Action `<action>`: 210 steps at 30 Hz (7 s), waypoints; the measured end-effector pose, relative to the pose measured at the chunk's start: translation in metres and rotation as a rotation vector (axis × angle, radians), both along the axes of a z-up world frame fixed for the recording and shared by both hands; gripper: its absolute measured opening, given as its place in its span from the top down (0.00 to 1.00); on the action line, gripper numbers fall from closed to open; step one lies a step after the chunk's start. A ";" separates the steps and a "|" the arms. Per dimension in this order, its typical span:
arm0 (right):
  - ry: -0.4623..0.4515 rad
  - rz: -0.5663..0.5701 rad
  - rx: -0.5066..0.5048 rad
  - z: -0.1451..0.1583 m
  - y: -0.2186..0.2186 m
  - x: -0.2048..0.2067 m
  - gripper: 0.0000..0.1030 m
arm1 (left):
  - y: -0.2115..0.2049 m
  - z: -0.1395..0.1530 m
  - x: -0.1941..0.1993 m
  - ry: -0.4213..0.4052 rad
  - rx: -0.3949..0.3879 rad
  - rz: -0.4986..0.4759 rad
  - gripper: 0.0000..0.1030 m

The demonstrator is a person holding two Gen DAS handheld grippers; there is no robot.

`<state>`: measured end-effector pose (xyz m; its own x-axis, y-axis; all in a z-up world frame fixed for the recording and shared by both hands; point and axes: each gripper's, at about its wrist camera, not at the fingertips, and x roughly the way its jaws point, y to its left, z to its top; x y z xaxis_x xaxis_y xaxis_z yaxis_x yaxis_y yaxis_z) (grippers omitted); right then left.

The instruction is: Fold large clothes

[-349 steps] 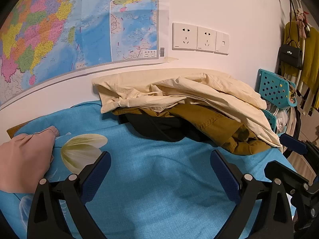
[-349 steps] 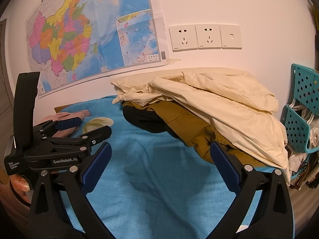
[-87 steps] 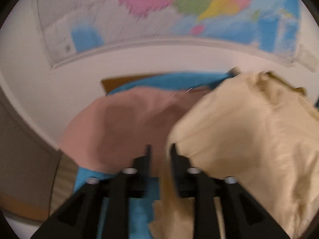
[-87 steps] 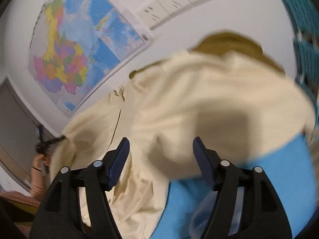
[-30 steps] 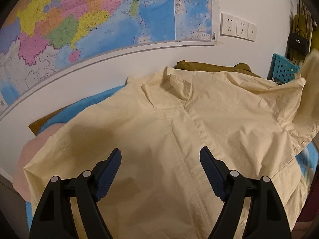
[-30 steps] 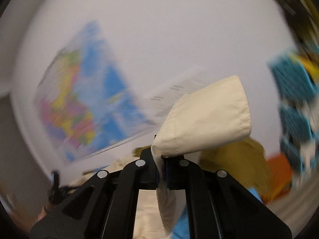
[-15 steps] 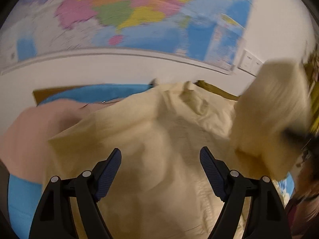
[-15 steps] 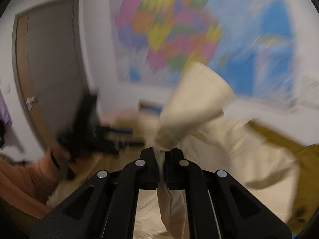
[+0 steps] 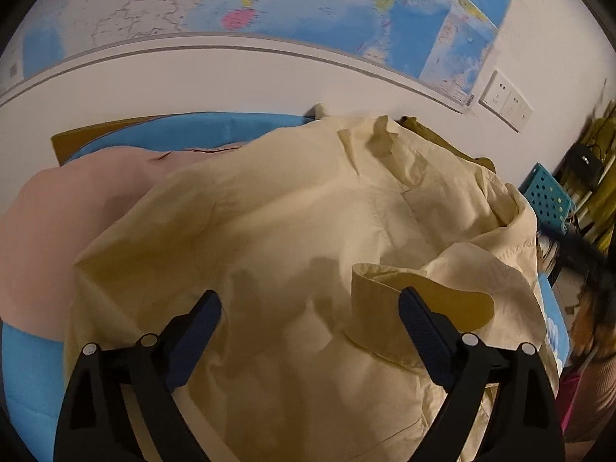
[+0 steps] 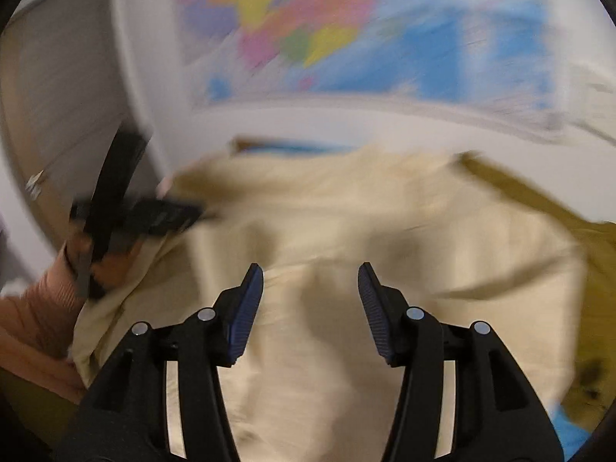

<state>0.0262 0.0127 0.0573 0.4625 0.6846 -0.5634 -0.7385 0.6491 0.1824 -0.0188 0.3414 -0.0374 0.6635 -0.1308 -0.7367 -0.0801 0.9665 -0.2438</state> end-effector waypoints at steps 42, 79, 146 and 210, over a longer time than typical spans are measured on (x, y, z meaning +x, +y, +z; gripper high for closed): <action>0.237 -0.315 0.319 -0.043 -0.145 0.120 0.95 | -0.006 0.007 0.049 0.010 0.012 -0.104 0.99; 0.006 -0.102 0.038 -0.015 -0.039 0.022 0.51 | -0.004 0.030 -0.034 -0.023 0.248 -0.058 0.30; 0.587 0.425 0.089 -0.041 0.250 0.119 0.89 | 0.021 -0.052 -0.072 0.095 0.146 -0.031 0.25; -0.056 -0.115 -0.047 -0.042 -0.020 0.026 0.58 | -0.030 -0.013 -0.010 -0.052 0.392 -0.183 0.28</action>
<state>0.0524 -0.0075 0.0149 0.5680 0.5988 -0.5647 -0.6667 0.7370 0.1109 -0.0289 0.3115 -0.0506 0.6928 0.0330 -0.7204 0.1041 0.9839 0.1451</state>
